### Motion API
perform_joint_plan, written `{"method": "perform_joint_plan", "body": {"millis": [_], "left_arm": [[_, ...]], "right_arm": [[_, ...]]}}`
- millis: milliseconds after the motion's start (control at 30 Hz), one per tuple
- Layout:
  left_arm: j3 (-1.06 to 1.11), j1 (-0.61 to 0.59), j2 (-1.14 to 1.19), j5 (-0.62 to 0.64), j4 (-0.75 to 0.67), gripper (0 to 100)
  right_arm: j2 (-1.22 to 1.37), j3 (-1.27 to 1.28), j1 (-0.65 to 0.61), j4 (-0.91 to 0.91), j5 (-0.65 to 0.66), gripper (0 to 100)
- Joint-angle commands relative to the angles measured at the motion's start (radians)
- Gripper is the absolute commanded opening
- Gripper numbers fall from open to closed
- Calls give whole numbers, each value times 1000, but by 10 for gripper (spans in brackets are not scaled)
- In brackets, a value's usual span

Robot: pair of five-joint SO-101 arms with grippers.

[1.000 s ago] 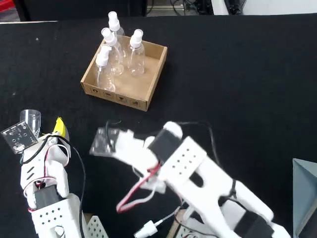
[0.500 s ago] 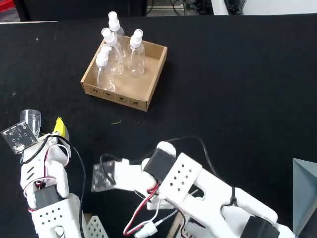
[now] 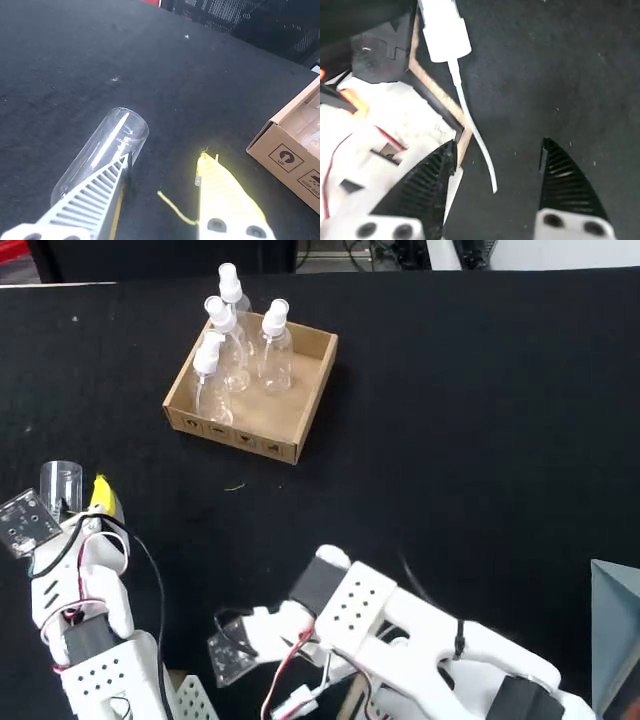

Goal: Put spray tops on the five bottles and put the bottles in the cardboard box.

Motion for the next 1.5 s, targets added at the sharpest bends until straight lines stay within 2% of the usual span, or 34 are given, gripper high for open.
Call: {"method": "perform_joint_plan", "body": {"millis": [0,500,733,833,1100,1200,1467], "left_arm": [[-13,-13,-17,0,-25,200],[-13,-13,-17,0,-26,200],[-12,-13,-17,0,-26,202],[-12,-13,-17,0,-26,202],[-10,-8,-17,0,-26,202],[-10,-8,-17,0,-26,202],[-10,-8,-17,-2,-26,202]], "right_arm": [[-36,51,-20,-95,21,215],[-36,97,-298,-153,14,215],[-36,213,-296,-339,-17,214],[-36,222,-296,-361,-41,207],[-36,240,-295,-394,-40,15],[-38,239,-287,-390,-43,13],[-42,205,-77,-394,-40,11]]}}
